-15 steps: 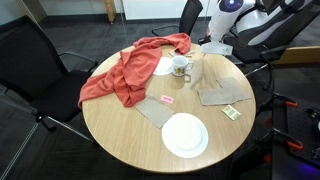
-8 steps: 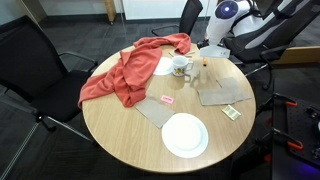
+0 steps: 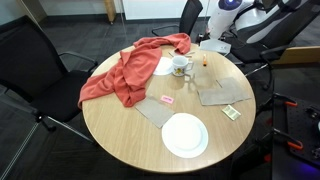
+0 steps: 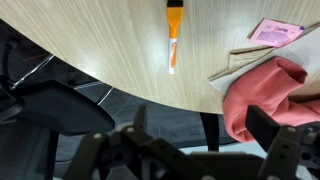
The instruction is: Remove the marker from the cup and put it on the table
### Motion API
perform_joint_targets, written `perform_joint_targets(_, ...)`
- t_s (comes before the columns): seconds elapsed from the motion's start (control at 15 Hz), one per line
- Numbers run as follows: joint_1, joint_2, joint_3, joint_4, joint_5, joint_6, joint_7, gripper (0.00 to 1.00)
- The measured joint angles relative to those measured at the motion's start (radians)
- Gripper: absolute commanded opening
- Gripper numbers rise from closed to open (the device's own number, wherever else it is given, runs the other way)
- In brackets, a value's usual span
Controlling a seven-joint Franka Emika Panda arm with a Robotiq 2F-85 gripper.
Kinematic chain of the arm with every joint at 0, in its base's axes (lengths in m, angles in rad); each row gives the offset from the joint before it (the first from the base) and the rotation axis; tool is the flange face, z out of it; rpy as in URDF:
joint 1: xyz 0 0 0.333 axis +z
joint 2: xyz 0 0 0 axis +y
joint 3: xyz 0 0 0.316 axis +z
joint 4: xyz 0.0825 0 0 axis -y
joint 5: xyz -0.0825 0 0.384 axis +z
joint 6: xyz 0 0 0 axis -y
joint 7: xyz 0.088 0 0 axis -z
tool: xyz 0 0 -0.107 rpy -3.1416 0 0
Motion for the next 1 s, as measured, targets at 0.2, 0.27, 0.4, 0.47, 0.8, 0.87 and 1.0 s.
perform_joint_targets(0.2, -0.013, -0.056, 0.0, -0.026, 0.036, 0.001, -0.021, 1.0)
perform_joint_targets(0.27, -0.018, -0.077, 0.001, -0.037, 0.051, 0.001, -0.035, 1.0)
perform_joint_targets(0.4, -0.025, -0.119, 0.003, -0.061, 0.083, 0.001, -0.067, 1.0)
perform_joint_targets(0.47, -0.026, -0.14, 0.004, -0.072, 0.096, 0.001, -0.082, 1.0)
perform_joint_targets(0.8, -0.027, -0.234, 0.011, -0.119, 0.142, 0.0, -0.147, 1.0)
perform_joint_targets(0.87, -0.027, -0.248, 0.015, -0.127, 0.155, 0.0, -0.16, 1.0)
perform_joint_targets(1.0, -0.027, -0.266, 0.02, -0.137, 0.165, 0.0, -0.172, 1.0)
